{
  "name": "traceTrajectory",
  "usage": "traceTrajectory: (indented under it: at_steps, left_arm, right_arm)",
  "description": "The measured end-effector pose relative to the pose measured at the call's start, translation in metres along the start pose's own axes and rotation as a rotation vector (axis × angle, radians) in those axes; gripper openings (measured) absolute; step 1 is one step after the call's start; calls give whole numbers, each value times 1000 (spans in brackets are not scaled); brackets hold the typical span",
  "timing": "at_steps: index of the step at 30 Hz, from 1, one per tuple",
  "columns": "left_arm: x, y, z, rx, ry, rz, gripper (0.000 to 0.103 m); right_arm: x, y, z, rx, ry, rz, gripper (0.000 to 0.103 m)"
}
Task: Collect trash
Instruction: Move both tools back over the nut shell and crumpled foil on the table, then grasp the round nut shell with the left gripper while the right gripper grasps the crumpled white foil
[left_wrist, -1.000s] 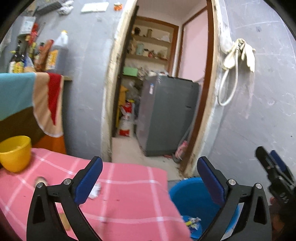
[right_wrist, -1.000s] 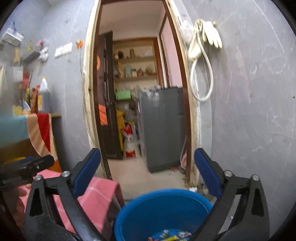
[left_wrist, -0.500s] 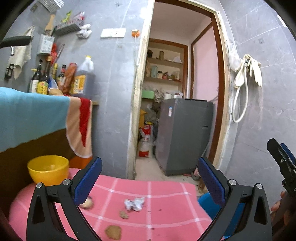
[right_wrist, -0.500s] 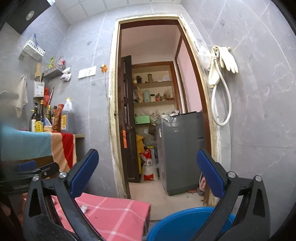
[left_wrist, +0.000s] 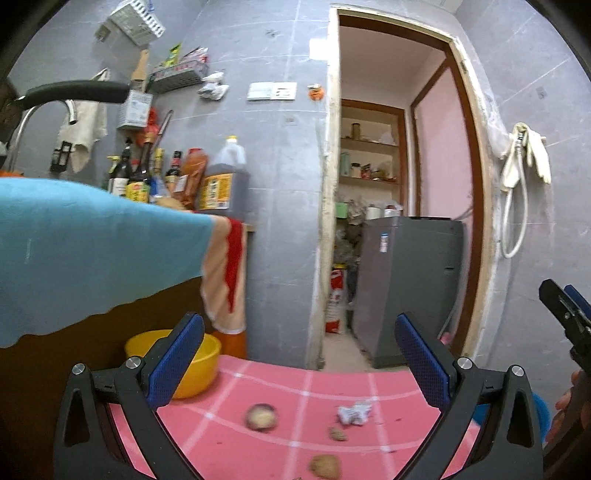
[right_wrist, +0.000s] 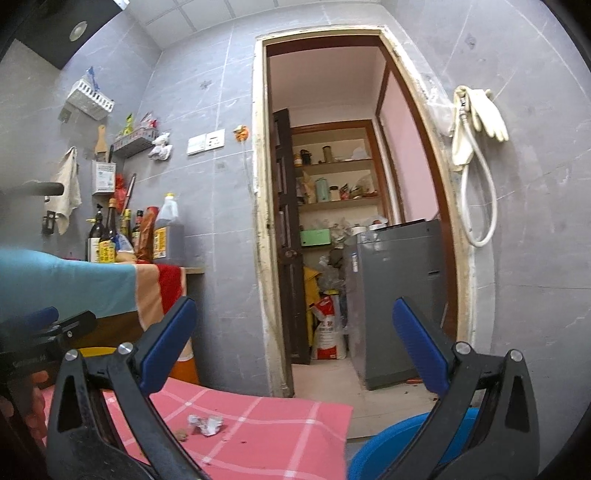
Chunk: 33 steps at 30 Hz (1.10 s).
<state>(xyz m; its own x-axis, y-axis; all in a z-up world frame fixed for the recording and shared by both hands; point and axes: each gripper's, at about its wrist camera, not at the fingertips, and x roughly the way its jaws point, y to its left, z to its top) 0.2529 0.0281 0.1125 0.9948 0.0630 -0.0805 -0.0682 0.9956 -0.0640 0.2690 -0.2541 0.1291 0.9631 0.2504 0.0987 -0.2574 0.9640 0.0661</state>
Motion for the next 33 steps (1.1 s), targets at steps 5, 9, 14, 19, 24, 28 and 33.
traceTrajectory:
  at_steps: [5, 9, 14, 19, 24, 28, 33]
  left_arm:
    - [7, 24, -9, -1, 42, 44, 101]
    - [18, 40, -20, -2, 97, 59, 101]
    - [39, 52, -34, -7, 214, 68, 101]
    - [58, 57, -48, -16, 339, 52, 101]
    - [76, 60, -62, -14, 466, 28, 100]
    - [88, 63, -71, -37, 541, 9, 96]
    - [106, 57, -81, -34, 626, -43, 75]
  right_arm:
    - [18, 16, -8, -6, 57, 49, 103]
    - [39, 23, -17, -11, 129, 76, 103]
    - [69, 30, -35, -13, 256, 110, 103]
    - [100, 34, -54, 3, 406, 130, 103]
    - [129, 35, -76, -1, 578, 127, 103]
    - [145, 33, -89, 14, 678, 155, 93]
    - [159, 32, -103, 30, 789, 190, 77]
